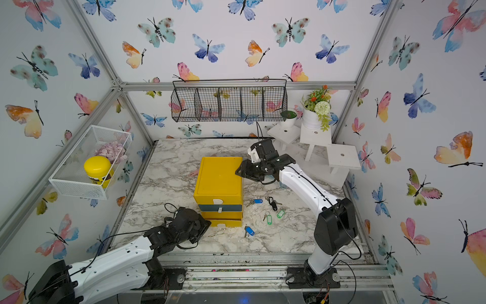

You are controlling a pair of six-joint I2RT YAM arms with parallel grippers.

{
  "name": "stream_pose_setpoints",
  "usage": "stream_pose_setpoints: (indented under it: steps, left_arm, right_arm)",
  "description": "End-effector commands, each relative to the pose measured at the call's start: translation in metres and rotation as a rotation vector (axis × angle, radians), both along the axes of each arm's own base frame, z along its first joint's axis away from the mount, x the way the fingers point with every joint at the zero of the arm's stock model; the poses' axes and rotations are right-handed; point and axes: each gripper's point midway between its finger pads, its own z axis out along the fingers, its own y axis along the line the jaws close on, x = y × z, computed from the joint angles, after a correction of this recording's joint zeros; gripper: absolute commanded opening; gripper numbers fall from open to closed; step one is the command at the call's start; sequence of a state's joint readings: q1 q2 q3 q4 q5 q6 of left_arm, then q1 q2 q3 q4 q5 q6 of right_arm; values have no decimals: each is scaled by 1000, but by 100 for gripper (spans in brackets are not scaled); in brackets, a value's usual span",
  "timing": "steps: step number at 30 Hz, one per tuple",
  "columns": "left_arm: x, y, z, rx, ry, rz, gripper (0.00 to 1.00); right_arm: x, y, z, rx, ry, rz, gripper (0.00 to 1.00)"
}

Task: Take the keys out of the drawer
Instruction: Close the drawer in the storage box.

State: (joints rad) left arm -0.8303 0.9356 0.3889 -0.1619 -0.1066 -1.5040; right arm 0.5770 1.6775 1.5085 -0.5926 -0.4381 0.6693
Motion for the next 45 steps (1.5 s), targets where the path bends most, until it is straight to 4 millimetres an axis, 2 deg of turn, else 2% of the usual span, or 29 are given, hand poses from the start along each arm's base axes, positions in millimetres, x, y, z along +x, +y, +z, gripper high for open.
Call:
stream_pose_setpoints:
  steps: [1, 4, 11, 17, 27, 45]
  left_arm:
    - [19, -1, 9, 16, -68, 16, 3]
    - [24, -4, 8, 20, -63, 25, 0]
    - [33, -11, 8, 47, -59, 17, 0]
    - [34, 1, -1, 39, -26, 121, 0]
    - [47, 10, 3, -35, -53, 280, 0]
    - [44, 8, -9, -54, 59, 357, 0]
  right_arm:
    - [-10, 0, 0, -6, 16, 24, 53]
    - [-10, 0, 1, -3, 17, 23, 53]
    - [-9, 2, 0, 0, 22, 26, 53]
    - [-10, 3, -3, 4, 35, 23, 53]
    - [-15, 3, -6, 41, 59, 2, 53]
    - [-12, 7, -4, 59, 67, -3, 53]
